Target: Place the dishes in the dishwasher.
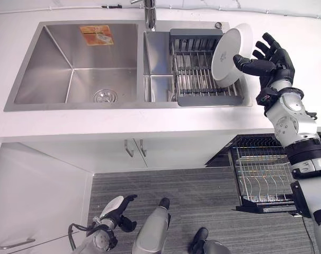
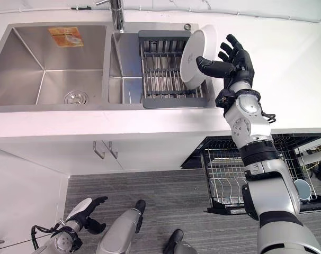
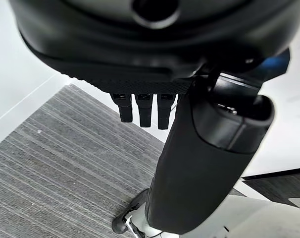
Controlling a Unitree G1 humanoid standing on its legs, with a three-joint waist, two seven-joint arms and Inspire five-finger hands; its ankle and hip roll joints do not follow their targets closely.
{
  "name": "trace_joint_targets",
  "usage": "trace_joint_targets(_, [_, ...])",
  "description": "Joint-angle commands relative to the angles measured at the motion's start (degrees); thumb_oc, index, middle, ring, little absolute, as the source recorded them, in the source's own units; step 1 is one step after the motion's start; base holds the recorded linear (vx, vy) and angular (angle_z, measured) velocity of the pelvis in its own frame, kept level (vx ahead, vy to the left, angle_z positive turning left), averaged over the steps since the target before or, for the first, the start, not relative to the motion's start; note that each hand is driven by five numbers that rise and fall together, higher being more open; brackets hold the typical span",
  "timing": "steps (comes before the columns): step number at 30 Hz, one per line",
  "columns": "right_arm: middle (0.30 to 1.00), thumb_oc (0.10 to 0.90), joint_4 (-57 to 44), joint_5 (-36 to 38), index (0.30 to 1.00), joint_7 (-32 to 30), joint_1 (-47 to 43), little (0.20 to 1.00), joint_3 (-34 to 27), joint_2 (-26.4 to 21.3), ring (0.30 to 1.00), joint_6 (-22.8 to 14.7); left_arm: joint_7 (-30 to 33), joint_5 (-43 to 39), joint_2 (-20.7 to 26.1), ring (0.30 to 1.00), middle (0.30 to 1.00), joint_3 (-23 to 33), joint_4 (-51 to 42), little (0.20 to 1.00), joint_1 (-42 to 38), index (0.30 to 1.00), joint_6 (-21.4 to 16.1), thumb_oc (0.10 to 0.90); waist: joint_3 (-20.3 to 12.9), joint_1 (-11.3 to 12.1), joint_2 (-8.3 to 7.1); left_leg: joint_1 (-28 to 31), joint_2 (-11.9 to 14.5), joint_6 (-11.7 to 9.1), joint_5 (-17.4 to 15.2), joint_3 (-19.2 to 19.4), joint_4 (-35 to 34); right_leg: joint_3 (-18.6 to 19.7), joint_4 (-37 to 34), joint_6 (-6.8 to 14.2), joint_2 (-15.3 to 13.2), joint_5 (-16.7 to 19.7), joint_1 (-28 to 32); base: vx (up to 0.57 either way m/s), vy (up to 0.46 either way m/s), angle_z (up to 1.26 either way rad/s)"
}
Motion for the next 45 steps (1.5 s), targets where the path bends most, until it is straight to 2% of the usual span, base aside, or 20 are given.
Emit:
trace_joint_targets(1, [0.9,0.8,0.0,0.9,0.9,0.7,-8.3,0.9,1.3,-4.1,0.9,-5.3,0.7,0.5,3.8,0.9,0.9,-1.8,-3.2,0.9,1.3,0.9,-3.9,0.8,-4.4,0.8,-0.2,2.9,1.0,-1.8,-3.2,-0.8,-5.0,4.9,5.0,1.2,-0.6,-5.5,0.3,0.01,0.021,0.03])
trace_joint_targets(18, [0.9,0.8,2.6,0.3,0.9,1.1,-9.3,0.9,1.4,-3.8,0.9,-5.7,1.6,0.4,4.0,0.9,0.9,-2.3,-2.9,0.9,0.2,0.9,-3.6,0.8,-3.2,1.0,-0.63,2.1,1.1,-1.7,-3.0,-0.5,-5.0,5.1,5.0,1.4,-0.8,-5.2,-0.3,0.0,0.0,0.01])
trace_joint_targets(19, [0.578,0.585,2.7,0.2,0.578,1.1,-9.4,0.578,1.5,-3.9,0.578,-5.6,1.7,0.4,4.0,0.9,0.9,-2.4,-3.0,0.9,0.2,0.9,-3.6,0.8,-3.1,1.0,-0.64,2.0,1.1,-1.7,-3.0,-0.4,-5.0,5.1,5.0,1.4,-0.8,-5.2,-0.4,0.0,0.0,0.0])
trace_joint_targets(20, [0.3,0.4,2.8,0.0,0.3,1.2,-9.5,0.3,1.6,-4.1,0.3,-5.7,1.7,0.4,4.0,0.9,0.9,-2.4,-3.1,0.9,0.2,0.9,-3.5,0.8,-3.0,1.0,-0.67,1.9,1.1,-1.7,-2.9,-0.4,-5.0,5.2,5.0,1.4,-0.8,-5.1,-0.5,0.0,0.0,0.0])
trace_joint_targets(39, [0.3,0.4,2.8,-1.6,0.3,1.2,-10.5,0.3,2.3,-3.9,0.3,-8.0,2.3,1.1,4.1,0.9,0.9,-2.4,-2.4,0.9,-0.3,0.9,-4.2,0.8,-2.6,1.2,-0.94,1.0,1.2,-1.5,-2.8,-0.1,-5.0,5.0,5.0,1.6,-1.0,-4.9,-1.1,0.0,0.0,0.0])
trace_joint_targets(42, [0.3,0.4,2.3,-2.2,0.3,1.2,-10.2,0.3,2.2,-3.8,0.3,-8.9,2.2,1.3,4.1,0.9,0.9,-2.3,-2.4,0.9,-0.2,0.9,-4.1,0.8,-2.9,1.1,-1.13,1.1,1.3,-1.6,-2.9,0.0,-5.0,5.0,5.0,1.7,-1.0,-5.0,-1.0,0.0,0.0,0.0])
trace_joint_targets(45, [0.3,0.4,1.2,-3.2,0.3,-2.0,-9.3,0.3,1.8,-3.1,0.3,-13.1,2.4,2.2,3.6,0.9,0.9,-2.5,-1.6,0.9,0.0,0.9,-4.2,0.8,-3.5,1.0,-1.4,1.7,1.6,-1.6,-3.2,0.3,-5.0,5.1,5.0,1.8,-0.9,-5.0,-0.8,0.0,0.0,0.0])
